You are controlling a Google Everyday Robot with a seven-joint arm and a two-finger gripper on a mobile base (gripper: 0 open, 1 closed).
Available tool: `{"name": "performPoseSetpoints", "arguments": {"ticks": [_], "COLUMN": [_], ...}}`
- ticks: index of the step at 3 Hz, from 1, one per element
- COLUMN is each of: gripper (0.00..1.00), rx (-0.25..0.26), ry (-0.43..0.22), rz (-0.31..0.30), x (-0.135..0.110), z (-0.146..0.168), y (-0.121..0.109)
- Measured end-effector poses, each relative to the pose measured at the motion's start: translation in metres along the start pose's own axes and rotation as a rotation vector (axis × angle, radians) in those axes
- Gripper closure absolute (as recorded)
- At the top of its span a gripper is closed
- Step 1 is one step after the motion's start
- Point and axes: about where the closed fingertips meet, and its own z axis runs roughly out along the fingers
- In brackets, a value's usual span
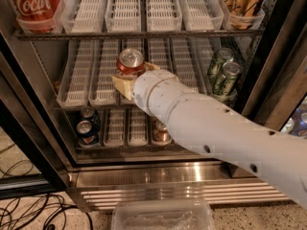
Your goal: Pick coke can from middle shelf of fridge
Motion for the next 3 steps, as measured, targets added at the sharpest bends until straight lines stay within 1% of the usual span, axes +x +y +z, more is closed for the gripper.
{"name": "performPoseSetpoints", "arguments": {"ticks": [1, 2, 3], "gripper": [1.00, 1.00, 1.00], "rx": [-0.035, -0.088, -0.162], "ry": [0.055, 0.102, 0.123], "rz": [0.039, 0.079, 0.111], "x": [0.003, 0.004, 0.004], "z": [-0.023, -0.037, -0.048], "y": [0.008, 0.013, 0.013]}}
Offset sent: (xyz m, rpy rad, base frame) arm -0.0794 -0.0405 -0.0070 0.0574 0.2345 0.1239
